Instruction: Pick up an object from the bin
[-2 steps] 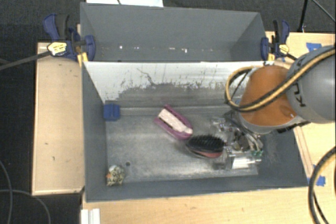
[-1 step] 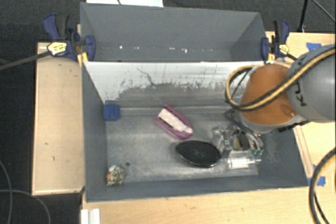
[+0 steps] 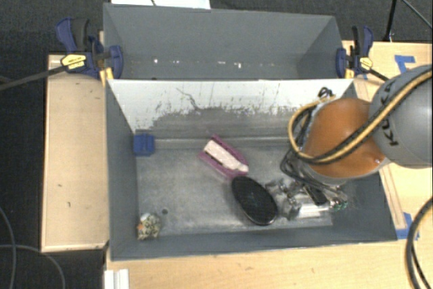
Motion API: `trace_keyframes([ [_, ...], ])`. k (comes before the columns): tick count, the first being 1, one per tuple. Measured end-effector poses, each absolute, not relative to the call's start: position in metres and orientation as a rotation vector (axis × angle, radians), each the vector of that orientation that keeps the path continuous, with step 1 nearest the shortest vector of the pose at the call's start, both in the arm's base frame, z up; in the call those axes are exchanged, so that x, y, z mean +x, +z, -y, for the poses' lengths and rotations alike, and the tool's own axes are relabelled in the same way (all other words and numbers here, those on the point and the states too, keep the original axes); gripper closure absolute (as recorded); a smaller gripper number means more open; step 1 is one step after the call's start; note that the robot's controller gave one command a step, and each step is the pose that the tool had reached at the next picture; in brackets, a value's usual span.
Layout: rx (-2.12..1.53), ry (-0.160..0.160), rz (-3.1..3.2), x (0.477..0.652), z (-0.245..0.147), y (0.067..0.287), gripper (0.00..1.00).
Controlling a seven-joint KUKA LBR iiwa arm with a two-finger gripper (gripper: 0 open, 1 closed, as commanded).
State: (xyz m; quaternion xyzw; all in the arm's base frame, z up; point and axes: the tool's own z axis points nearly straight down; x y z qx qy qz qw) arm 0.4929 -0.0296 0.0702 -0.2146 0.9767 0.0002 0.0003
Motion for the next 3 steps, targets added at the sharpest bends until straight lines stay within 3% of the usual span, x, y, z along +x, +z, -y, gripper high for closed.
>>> trace_keyframes([
  [1, -0.671, 0.001, -3.067, 0.493, 0.030, 0.070, 0.00],
  [2, -0.401, 0.003, -3.116, 0.495, -0.026, 0.070, 0.00],
  [3, -0.398, 0.001, -3.117, 0.495, -0.024, 0.070, 1.00],
])
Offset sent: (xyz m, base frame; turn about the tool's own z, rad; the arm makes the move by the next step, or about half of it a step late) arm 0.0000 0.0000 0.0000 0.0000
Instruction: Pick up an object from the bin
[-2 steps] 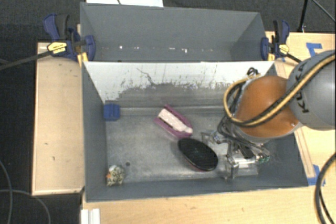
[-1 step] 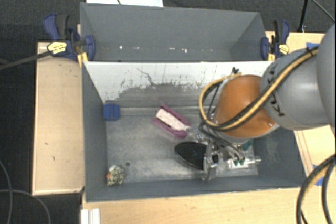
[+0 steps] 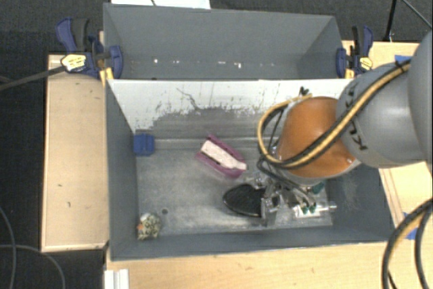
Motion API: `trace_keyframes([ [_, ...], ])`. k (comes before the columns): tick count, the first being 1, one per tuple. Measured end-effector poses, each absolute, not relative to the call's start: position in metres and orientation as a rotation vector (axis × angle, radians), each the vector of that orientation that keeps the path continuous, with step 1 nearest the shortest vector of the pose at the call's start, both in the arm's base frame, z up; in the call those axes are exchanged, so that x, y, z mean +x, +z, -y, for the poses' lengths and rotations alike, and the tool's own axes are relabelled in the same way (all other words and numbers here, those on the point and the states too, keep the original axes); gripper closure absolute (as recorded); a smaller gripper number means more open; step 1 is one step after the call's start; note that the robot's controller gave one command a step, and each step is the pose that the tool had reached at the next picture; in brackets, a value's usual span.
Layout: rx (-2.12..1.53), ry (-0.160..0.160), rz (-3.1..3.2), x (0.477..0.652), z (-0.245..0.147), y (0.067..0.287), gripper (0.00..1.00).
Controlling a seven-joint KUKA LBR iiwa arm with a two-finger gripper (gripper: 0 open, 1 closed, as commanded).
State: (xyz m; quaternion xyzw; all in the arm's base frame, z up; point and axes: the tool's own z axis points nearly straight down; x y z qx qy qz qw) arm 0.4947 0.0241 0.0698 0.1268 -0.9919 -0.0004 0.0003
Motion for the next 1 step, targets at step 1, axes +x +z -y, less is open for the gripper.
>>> trace_keyframes([
  [1, 0.518, 0.001, 3.109, 0.5039, -0.0397, 0.2103, 1.00],
])
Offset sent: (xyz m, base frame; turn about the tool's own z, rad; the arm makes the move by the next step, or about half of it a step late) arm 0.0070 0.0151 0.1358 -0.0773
